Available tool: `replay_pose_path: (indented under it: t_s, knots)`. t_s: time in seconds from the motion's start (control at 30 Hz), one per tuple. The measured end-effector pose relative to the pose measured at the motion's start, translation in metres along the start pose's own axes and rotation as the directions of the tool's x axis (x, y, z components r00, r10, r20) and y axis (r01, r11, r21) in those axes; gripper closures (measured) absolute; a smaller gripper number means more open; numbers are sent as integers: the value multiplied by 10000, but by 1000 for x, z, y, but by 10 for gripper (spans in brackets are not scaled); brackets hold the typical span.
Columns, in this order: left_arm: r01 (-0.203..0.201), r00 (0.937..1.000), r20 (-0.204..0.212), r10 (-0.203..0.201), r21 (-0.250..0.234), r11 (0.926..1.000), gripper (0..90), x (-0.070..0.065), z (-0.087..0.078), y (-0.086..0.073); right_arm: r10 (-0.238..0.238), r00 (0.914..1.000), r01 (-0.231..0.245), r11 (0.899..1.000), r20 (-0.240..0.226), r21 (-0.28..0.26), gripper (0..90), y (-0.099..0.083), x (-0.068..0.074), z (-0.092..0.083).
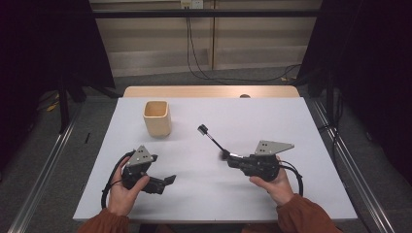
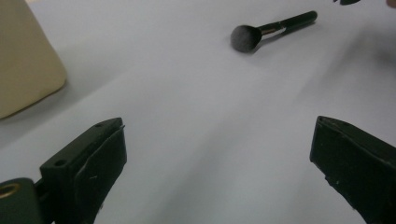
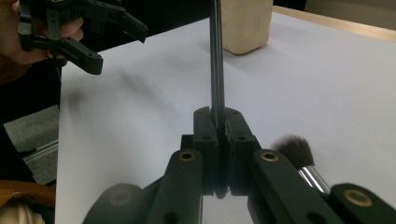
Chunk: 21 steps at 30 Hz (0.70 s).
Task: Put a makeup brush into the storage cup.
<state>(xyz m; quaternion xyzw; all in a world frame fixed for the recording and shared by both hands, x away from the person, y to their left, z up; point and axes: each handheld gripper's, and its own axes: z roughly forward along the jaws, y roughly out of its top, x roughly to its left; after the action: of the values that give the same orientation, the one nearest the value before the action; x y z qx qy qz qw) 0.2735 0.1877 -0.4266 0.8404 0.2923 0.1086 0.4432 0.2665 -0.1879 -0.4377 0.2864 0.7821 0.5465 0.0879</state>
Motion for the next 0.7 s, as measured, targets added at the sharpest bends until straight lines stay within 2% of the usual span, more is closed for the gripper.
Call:
replay_pose_path:
  t_s: [0.07,0.23,0.3,0.33,0.37,0.43,0.53,0.6,0.7]
  knots:
    - [46,9995,319,-41,-177,9998,39,-2,0,2,15,9999,-16,10000,-118,-86,860,0,1,0]
    - [-86,9992,395,112,-648,9979,36,-9,3,8,68,9985,-82,9997,-551,-249,860,1,4,2]
    - [78,9982,606,-29,-803,9967,31,-10,6,9,-10,9982,-6,9996,-602,-271,860,1,6,2]
    - [156,9974,722,-87,-952,9953,32,-10,7,10,-22,9979,4,9996,-640,-277,860,2,7,2]
    - [56,9973,728,20,-1040,9946,31,-11,7,10,-33,9979,16,9996,-649,-267,860,2,7,3]
    - [-77,9981,597,151,-1230,9924,31,-12,9,11,-47,9977,29,9997,-683,-257,860,1,7,3]
    - [129,9956,940,5,-1413,9899,30,-13,11,13,-85,9977,68,9996,-671,-257,860,2,7,2]
    - [146,9955,945,2,-1560,9877,28,-14,13,15,-101,9979,84,9996,-640,-272,860,2,7,2]
    - [184,9945,1050,28,-1999,9796,26,-15,16,19,-98,9979,81,9996,-637,-276,860,2,7,2]
